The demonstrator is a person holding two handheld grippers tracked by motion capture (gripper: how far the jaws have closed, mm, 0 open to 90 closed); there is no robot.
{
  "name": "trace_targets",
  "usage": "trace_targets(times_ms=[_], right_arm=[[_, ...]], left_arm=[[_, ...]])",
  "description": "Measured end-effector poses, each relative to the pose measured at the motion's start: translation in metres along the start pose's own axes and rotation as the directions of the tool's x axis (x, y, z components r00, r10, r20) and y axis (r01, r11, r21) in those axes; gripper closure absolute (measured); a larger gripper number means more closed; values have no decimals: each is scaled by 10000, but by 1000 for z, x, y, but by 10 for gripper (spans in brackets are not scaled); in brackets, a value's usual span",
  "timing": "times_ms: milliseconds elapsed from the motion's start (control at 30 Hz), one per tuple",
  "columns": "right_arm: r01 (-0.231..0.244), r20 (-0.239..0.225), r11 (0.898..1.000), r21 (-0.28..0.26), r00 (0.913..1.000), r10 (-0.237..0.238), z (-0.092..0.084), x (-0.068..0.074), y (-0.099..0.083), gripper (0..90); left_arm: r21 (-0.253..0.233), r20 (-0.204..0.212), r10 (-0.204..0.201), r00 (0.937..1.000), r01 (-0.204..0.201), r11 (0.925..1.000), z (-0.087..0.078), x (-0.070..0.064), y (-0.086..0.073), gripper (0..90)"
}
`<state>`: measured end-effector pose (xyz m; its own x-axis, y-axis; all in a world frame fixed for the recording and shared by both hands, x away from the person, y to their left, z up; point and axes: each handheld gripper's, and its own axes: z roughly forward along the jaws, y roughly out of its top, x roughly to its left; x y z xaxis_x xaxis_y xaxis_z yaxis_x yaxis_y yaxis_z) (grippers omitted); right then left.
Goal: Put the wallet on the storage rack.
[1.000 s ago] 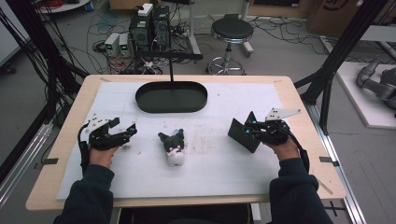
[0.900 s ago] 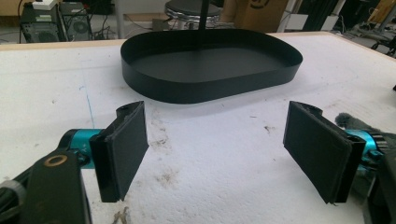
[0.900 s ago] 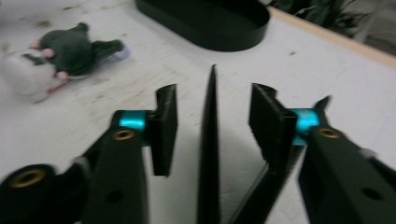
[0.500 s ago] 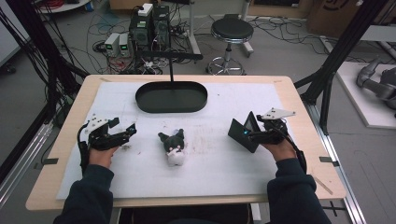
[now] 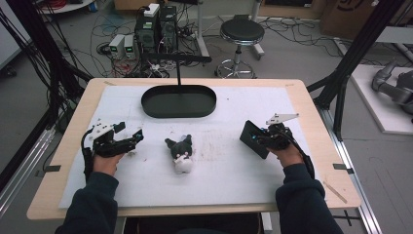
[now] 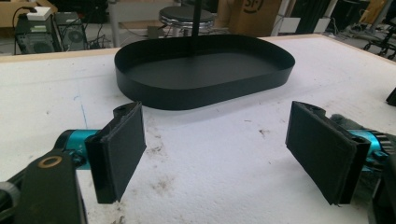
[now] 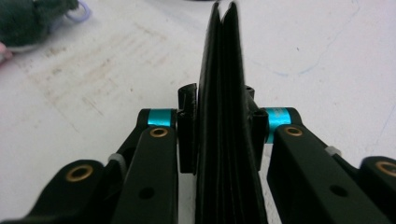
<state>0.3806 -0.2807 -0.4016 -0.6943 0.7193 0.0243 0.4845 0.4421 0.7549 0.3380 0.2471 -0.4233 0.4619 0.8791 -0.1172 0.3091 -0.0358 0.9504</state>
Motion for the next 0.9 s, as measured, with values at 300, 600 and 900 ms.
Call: trace_targets(times_ms=[300,600,900], right_arm=[[-179,123,9998,-129,9998,181,1,1,13,774],[-160,66,9966,-810,9998,166,13,6,48,774],[123,-60,9926,-1212,9999,-132,34,11,103,775]], left_arm=[[-15,40,426,9991,-426,9991,-1,0,1,195],[-72,92,438,9990,-437,9990,-2,2,1,196],[-104,173,357,9992,-355,9993,-3,3,0,196]])
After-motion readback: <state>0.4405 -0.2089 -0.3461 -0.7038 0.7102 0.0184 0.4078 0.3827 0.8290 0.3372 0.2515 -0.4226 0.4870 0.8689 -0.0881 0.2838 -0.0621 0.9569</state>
